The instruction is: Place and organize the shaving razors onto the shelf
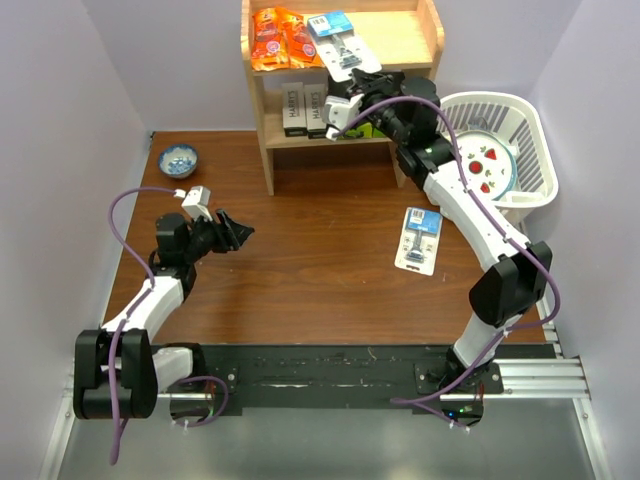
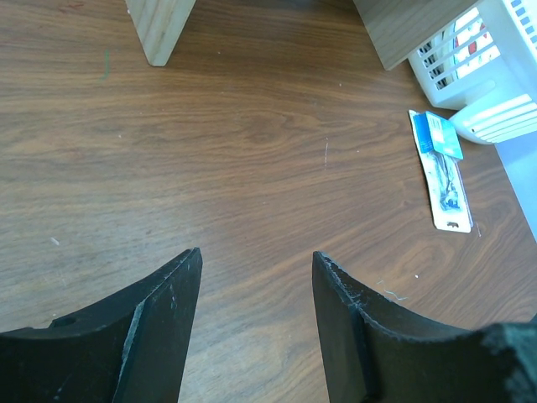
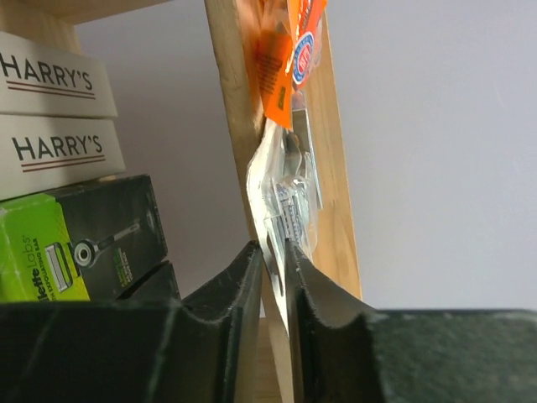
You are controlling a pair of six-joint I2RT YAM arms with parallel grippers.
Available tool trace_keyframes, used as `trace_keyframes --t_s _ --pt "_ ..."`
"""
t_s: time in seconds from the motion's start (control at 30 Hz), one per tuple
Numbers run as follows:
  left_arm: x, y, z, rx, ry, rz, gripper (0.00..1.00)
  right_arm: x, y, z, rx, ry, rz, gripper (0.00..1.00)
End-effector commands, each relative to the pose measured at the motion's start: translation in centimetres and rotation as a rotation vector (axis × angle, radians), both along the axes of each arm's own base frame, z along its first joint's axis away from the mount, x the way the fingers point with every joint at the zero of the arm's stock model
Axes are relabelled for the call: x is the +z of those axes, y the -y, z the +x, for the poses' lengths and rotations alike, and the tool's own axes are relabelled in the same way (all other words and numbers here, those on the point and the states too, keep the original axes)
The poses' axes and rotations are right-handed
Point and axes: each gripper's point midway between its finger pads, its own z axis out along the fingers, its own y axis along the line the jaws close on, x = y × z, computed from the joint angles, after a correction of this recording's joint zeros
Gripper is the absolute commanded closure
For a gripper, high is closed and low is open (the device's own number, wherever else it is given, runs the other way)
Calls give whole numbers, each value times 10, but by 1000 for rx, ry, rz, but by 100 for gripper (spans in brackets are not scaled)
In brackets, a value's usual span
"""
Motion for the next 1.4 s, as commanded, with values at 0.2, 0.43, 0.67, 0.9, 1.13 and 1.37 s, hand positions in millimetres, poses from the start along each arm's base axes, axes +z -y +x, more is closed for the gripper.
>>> trace_keyframes --t_s 0.2,0.43,0.67,0.9,1.13,1.37 --pt "14 -1 11 4 54 -14 40 33 -24 -8 -34 105 28 95" --pt "14 -1 10 6 51 -16 40 44 -27 -6 -101 139 34 99" --pt "15 -1 10 4 52 -18 40 49 -17 -7 -147 156 27 100" --pt "15 -1 11 3 48 -23 40 58 -4 -10 -205 181 46 100" --pt "16 -1 11 2 47 -19 40 54 -8 -10 -183 184 31 100" --pt "16 -2 10 2 48 -10 40 46 -17 -2 -170 184 19 100"
